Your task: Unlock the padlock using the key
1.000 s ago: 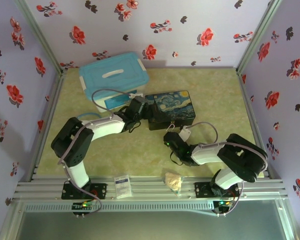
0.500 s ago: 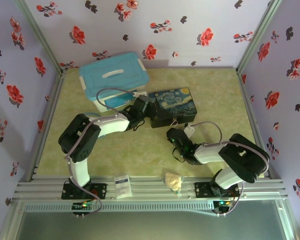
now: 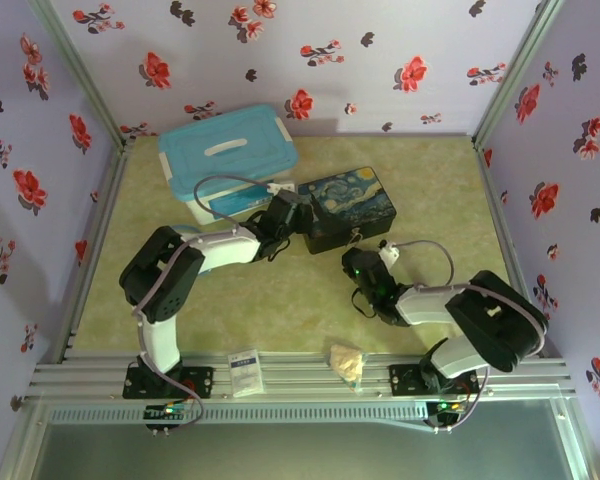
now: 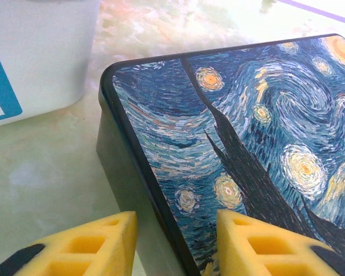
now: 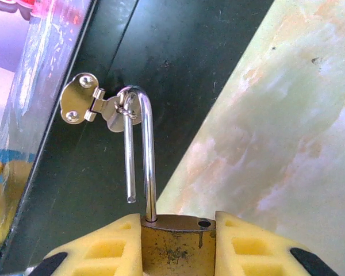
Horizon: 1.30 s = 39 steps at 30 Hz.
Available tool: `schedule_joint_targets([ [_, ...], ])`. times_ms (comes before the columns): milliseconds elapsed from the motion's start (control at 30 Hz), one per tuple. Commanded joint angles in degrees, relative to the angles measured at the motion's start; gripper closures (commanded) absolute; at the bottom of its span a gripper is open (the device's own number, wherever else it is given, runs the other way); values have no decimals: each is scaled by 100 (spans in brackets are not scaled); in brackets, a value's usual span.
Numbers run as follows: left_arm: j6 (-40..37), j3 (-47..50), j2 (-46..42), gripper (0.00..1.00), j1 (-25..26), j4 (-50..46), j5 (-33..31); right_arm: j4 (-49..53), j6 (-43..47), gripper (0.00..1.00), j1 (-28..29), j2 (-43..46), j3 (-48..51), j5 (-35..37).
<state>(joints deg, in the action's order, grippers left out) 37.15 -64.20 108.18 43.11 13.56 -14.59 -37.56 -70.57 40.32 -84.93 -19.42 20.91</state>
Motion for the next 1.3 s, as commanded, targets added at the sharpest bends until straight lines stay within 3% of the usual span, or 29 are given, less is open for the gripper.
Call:
schedule_joint_targets([
  [0, -227, 251, 460, 60, -119, -1198, -265, -665, -139, 94, -103, -157, 43, 260],
  [100, -206, 263, 306, 59, -102, -1088, -134, -318, -191, 95, 104, -91, 69, 423],
  [267, -5, 207, -154, 43, -140, -934, 195, 434, -102, 95, 690, 147, -1, 700],
  [433, 513, 686, -664, 32, -188, 203, 729, 745, -152, 95, 1106, 269, -68, 840],
  [533, 572, 526, -461, 29, -198, 337, 1200, 720, -380, 95, 1111, 285, 125, 1017],
  [667, 784, 601, 46, 24, -179, 780, 1520, -53, -590, 96, 1037, -28, 462, 1057],
  [933, 364, 418, 335, 41, -154, -939, 546, -940, -432, 97, 1013, -709, 406, 846],
  [1067, 129, 530, 491, 54, -139, -1053, 462, -1002, -303, 97, 948, -668, 450, 924],
  [1267, -393, 422, 877, 56, -128, -1460, 261, -2075, 3, 100, -106, -824, 756, 9],
])
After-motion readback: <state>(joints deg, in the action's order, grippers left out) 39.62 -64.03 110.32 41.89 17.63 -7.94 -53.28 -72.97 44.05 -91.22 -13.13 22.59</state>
